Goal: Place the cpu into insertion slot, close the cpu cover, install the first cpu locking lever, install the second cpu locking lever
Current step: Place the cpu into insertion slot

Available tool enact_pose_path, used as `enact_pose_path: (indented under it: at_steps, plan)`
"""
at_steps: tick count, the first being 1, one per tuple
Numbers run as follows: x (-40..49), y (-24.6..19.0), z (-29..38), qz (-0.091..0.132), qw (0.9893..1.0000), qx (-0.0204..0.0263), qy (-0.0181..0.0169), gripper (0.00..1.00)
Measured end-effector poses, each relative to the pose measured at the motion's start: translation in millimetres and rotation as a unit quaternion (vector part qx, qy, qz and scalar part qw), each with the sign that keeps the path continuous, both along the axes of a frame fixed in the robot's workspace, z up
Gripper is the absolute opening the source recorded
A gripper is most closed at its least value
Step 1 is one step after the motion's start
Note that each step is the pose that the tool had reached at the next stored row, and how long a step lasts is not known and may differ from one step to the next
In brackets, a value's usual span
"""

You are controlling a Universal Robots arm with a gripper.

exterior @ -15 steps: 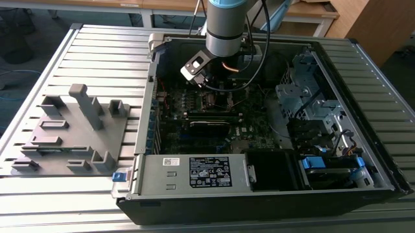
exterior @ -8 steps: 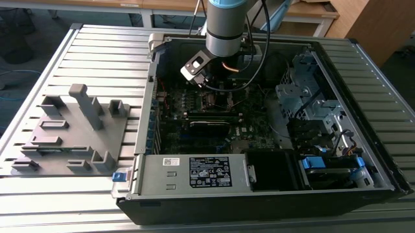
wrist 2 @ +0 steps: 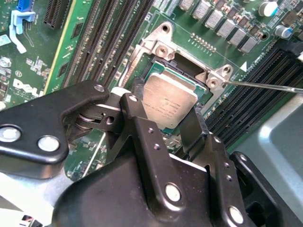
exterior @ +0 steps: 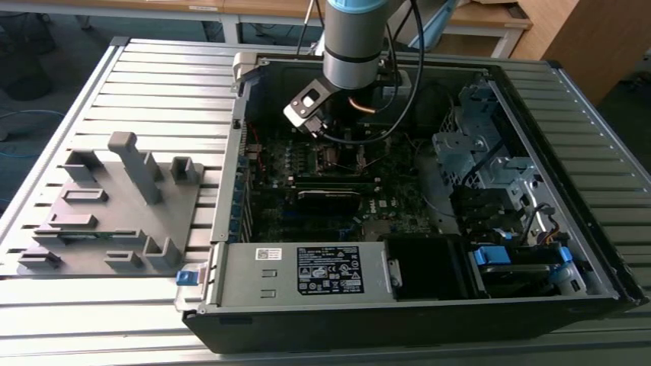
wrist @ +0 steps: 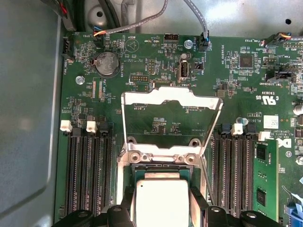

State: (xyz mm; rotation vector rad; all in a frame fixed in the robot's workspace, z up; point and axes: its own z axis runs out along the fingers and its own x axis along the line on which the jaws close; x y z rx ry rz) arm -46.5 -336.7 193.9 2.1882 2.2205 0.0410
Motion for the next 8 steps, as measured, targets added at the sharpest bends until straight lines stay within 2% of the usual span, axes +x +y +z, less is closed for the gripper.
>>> enact_pose_path:
  at_steps: [8]
  plan:
    - [0.5,0.0,-0.7,0.000,1.0000,0.0000,0.0000,0.54]
